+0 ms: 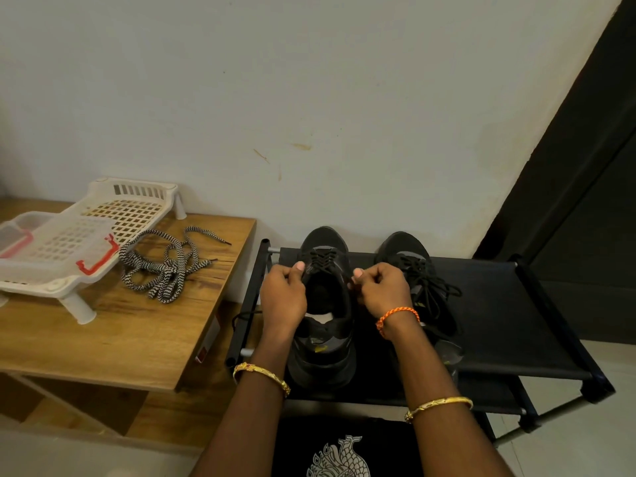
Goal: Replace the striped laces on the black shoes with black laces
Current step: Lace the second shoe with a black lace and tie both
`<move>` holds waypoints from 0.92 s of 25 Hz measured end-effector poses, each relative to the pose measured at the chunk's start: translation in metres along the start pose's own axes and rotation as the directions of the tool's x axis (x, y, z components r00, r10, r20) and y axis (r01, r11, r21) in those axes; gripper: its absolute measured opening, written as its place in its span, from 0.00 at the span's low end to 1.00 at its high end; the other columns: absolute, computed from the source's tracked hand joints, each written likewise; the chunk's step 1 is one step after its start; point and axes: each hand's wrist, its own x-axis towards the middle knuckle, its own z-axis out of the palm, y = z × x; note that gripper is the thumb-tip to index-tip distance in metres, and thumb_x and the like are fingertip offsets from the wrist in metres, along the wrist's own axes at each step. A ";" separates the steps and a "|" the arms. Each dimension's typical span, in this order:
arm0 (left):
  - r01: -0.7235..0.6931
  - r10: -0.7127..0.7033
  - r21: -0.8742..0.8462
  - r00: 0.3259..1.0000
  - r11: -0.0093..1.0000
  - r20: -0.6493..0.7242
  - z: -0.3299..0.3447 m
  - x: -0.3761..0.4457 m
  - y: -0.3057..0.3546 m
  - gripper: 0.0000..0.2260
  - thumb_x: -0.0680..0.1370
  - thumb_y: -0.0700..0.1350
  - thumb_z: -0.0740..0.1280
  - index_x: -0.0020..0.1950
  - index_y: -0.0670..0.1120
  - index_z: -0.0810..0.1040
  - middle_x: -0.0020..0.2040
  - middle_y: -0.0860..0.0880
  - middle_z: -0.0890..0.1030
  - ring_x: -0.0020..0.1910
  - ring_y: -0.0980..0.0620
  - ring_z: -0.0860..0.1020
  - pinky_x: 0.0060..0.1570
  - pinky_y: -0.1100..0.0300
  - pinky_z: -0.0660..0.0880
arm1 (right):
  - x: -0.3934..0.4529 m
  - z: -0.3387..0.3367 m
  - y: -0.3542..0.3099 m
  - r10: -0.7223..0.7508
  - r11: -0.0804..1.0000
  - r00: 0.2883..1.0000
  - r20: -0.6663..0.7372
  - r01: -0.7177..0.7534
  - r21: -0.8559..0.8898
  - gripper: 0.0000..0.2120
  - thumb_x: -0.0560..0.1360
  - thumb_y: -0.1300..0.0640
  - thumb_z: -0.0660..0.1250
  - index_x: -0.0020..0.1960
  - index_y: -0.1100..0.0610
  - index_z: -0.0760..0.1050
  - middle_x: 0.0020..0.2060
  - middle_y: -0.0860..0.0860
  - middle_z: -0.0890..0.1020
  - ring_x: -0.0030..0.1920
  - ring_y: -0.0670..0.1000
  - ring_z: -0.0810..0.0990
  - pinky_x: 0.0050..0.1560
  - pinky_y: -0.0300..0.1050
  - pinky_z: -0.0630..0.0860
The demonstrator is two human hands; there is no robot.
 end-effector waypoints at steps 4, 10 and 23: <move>-0.014 0.014 -0.027 1.000 1.000 0.026 -0.005 0.001 -0.002 0.14 0.79 0.52 0.63 0.44 0.42 0.75 0.38 0.49 0.76 0.36 0.57 0.73 0.32 0.66 0.66 | 0.000 -0.005 0.001 0.013 0.999 0.990 0.141 -0.008 -0.036 0.11 0.76 0.51 0.66 0.41 0.58 0.75 0.39 0.55 0.80 0.41 0.53 0.80 0.46 0.50 0.80; -0.057 0.059 -0.056 0.997 0.997 0.048 -0.001 -0.005 0.002 0.12 0.76 0.52 0.68 0.37 0.48 0.72 0.34 0.53 0.74 0.34 0.58 0.73 0.28 0.71 0.67 | -0.002 -0.005 -0.003 0.014 0.999 0.989 0.146 -0.021 0.042 0.09 0.76 0.61 0.67 0.37 0.59 0.73 0.34 0.56 0.78 0.38 0.54 0.76 0.44 0.49 0.77; -0.036 0.035 -0.018 0.996 0.999 -0.085 0.006 -0.010 0.006 0.10 0.79 0.49 0.65 0.42 0.44 0.73 0.34 0.53 0.74 0.33 0.59 0.71 0.27 0.73 0.67 | -0.005 0.000 0.008 -0.011 0.994 0.994 -0.108 -0.001 -0.111 0.11 0.78 0.60 0.63 0.36 0.58 0.68 0.41 0.60 0.82 0.43 0.57 0.82 0.44 0.52 0.80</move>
